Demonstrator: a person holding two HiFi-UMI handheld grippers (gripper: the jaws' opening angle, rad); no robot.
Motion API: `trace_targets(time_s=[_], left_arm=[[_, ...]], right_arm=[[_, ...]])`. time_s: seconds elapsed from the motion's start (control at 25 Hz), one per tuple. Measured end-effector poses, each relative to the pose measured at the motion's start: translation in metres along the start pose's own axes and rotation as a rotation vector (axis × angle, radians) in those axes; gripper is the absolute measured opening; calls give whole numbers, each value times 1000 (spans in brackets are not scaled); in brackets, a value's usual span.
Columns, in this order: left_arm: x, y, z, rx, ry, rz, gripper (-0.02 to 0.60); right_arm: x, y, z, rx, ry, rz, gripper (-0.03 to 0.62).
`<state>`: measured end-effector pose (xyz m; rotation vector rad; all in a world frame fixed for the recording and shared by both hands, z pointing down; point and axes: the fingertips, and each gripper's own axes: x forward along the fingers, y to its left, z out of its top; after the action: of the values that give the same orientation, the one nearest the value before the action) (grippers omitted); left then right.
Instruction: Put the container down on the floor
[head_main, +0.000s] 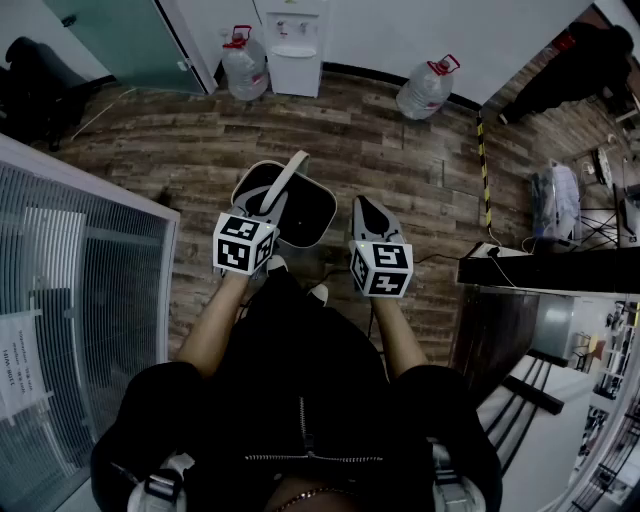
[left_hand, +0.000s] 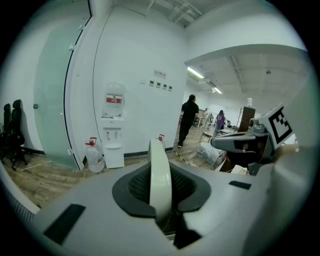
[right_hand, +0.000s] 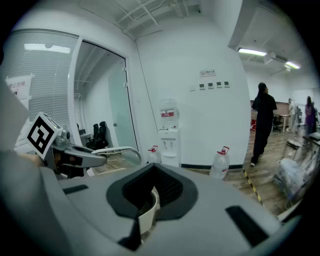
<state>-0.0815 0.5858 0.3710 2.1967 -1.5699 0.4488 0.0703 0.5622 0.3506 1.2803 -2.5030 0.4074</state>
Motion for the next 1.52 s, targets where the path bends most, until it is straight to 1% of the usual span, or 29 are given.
trace_targets(time_s=[0.2,0.32,0.52,0.8,0.96,1.12,1.24,1.52], left_arm=[[-7,5,-3,2,4,23,60],[-10,9,-4,0,4,34,60],[-7,9,-3,-10,2,44,60],[22,6,1,-11,17,17,60],[45,8,10,-12,23,-7,60],[78,17,25,-4,31,-36,60],[102,24,39,12,26,-51,60],[152,44,72,35,43,-100,60]], right_arm=[[-8,4,-6,33,-1,39,11],[-14,6,-13,25,9,45,11],[-18,-3,-21,42,16,35,11],[-6,-24,-17,68,13,5,11],[13,-36,-12,88,14,-6,11],[45,-48,0,101,24,-9,11],[71,-60,13,94,31,-10,11],[126,-83,51,98,28,-26,11]])
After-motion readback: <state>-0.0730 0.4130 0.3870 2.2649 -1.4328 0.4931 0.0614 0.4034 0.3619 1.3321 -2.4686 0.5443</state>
